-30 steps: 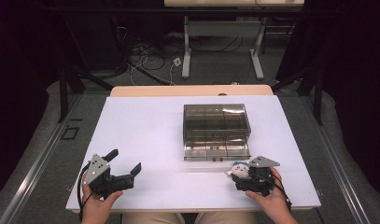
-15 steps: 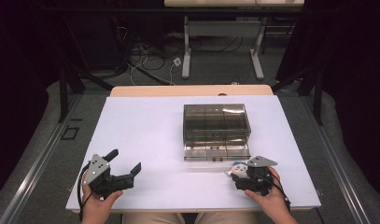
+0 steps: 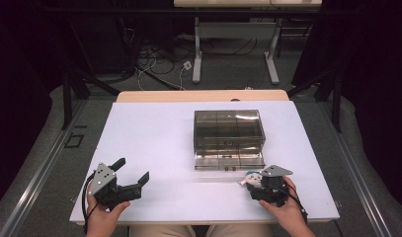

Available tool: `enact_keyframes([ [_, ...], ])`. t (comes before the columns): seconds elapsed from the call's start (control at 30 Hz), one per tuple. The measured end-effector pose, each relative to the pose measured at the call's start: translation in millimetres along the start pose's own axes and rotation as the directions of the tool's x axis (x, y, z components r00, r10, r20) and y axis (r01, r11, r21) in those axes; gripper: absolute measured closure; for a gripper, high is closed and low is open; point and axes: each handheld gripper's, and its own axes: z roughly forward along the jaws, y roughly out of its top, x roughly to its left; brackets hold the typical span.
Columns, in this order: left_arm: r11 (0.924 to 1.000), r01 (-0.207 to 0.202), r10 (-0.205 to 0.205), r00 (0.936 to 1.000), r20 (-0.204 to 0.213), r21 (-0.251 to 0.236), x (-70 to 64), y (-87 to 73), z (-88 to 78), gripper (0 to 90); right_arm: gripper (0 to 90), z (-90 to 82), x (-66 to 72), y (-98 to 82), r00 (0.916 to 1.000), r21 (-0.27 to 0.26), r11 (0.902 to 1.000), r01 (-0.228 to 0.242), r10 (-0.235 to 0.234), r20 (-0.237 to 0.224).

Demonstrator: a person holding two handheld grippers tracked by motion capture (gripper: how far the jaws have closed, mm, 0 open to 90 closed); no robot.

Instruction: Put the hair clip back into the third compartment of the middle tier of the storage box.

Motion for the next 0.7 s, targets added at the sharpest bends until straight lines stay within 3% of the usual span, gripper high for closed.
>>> enact_keyframes([
  [0.7, 1.0000, 0.003, -0.003, 1.0000, -0.002, 0.001, 0.2, -0.4, 0.5, 5.0, 34.4, -2.9, 0.9, -0.4, 1.0000, -0.004, 1.0000, 0.004, -0.004, -0.004],
])
